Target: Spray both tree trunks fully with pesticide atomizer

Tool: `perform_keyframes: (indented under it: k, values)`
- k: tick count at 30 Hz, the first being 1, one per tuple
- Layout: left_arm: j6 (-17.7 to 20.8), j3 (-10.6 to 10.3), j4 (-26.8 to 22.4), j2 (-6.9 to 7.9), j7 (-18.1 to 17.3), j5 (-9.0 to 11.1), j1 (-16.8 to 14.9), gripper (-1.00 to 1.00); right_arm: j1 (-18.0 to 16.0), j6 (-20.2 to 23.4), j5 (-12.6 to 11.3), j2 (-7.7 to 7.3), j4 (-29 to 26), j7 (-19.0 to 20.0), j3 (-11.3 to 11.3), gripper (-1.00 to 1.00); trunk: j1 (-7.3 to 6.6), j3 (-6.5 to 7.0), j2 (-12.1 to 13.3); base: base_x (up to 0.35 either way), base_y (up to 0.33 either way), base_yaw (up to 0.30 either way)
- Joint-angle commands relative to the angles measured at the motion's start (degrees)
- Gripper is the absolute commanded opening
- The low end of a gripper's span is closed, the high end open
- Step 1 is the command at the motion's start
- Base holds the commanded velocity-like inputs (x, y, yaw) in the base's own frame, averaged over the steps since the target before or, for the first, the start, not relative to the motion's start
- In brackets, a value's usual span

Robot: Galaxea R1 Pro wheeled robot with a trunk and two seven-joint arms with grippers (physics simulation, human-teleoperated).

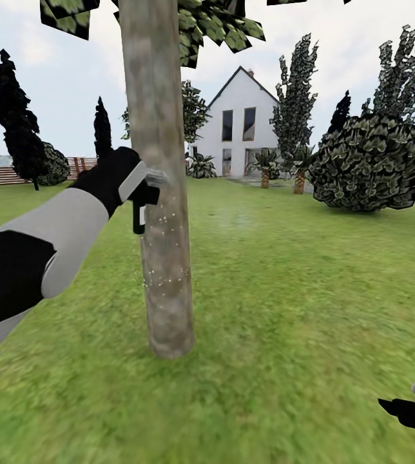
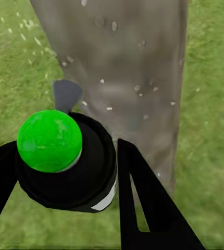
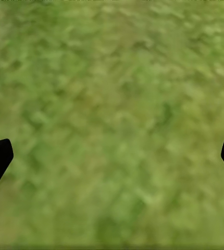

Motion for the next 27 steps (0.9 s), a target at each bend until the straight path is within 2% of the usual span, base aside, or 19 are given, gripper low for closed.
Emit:
perform_keyframes:
  k: [1,6,8,10,14,20,24,27]
  values:
    - [0.0,0.0,1.2,-0.04,0.0,-0.1,0.0,-1.00,0.0,0.0,0.0,0.00,0.0,0.0,0.0,1.00,0.00,0.00,0.0,0.000,0.000,0.000]
    - [-0.2,0.5,3.2,-0.24,-0.1,0.0,0.3,-1.00,0.0,-0.1,0.0,0.00,0.0,0.0,0.0,1.00,0.00,0.00,0.0,0.000,0.000,0.000]
    - [-1.1,0.5,8.6,-0.24,-0.5,0.0,0.4,-1.00,0.0,-0.1,0.0,0.00,0.0,0.0,0.0,1.00,0.00,0.00,0.0,0.000,0.000,0.000]
    - [-4.3,0.5,13.2,-0.32,-0.6,0.5,1.2,-1.00,0.0,-0.1,0.0,0.00,0.0,0.0,0.0,1.00,0.00,0.00,0.0,0.000,0.000,0.000]
    - [-8.6,0.6,14.8,-0.49,-0.7,3.3,7.4,-1.00,0.0,-0.1,0.0,0.00,0.0,0.0,0.0,1.00,0.00,0.00,0.0,0.000,0.000,0.000]
    - [-16.0,0.6,14.9,-0.77,-0.7,3.7,16.7,-1.00,0.0,-0.1,0.0,0.00,0.0,0.0,0.0,1.00,0.00,0.00,0.0,0.000,0.000,0.000]
    - [-20.0,0.6,14.9,-0.77,-0.8,3.7,20.8,-1.00,0.0,-0.1,0.0,0.00,0.0,0.0,0.0,1.00,0.00,0.00,0.0,0.000,0.000,0.000]
    - [-20.5,0.5,14.7,-0.77,-0.8,3.7,21.4,-1.00,0.0,-0.1,0.0,0.00,0.0,0.0,0.0,1.00,0.00,0.00,0.0,0.000,0.000,0.000]
